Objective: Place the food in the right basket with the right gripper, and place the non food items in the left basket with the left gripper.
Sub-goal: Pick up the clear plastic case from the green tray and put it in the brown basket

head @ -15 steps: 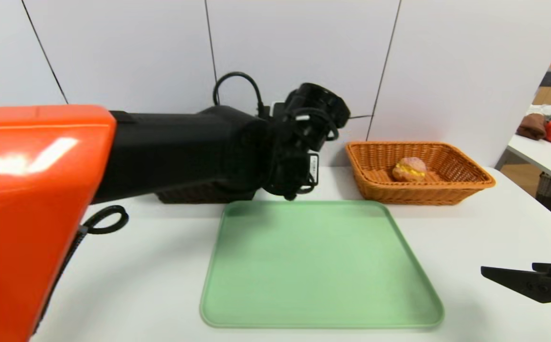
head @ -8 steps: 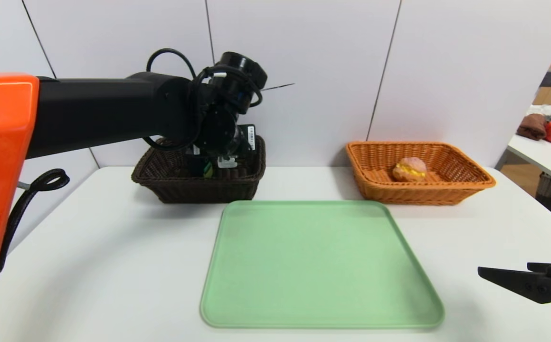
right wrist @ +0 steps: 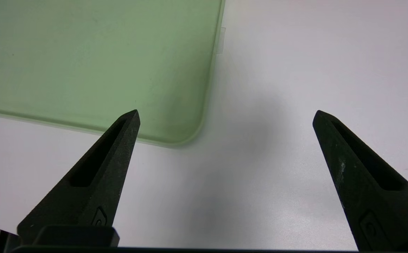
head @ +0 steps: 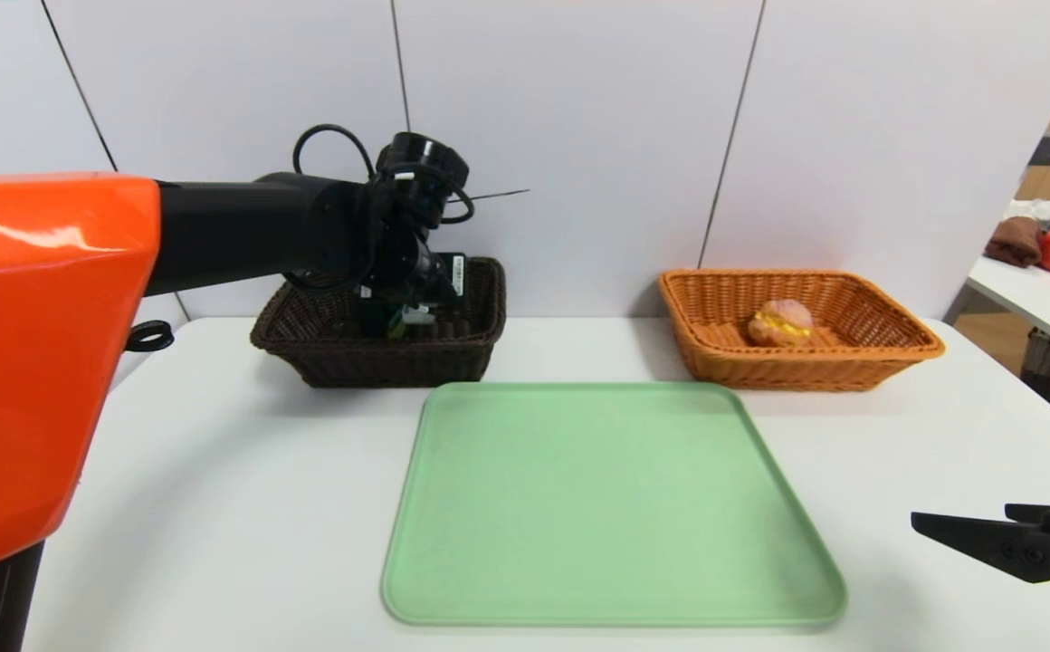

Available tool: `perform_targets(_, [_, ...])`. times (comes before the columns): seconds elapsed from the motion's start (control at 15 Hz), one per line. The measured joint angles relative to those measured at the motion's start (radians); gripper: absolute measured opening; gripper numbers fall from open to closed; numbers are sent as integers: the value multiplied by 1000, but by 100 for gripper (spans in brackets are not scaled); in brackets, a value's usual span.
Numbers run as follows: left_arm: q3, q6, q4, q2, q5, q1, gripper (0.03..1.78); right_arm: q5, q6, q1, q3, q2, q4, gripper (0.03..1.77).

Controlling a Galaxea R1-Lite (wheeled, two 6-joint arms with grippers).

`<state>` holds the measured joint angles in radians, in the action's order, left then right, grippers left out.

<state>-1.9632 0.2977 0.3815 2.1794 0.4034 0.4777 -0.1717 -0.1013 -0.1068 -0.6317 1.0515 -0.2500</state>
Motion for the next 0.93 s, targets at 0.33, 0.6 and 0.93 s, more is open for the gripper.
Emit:
perform_targets(0.33, [0, -118, -110, 34, -64, -14, 57, 0, -1, 0, 0, -2, 0, 170])
perform_targets(0.6, [2, -262, -136, 32, -139, -21, 57, 1, -1, 0, 0, -2, -1, 170])
perform_targets(0.93, [15, -423, -161, 26, -227, -54, 57, 2, -1, 0, 0, -2, -2, 170])
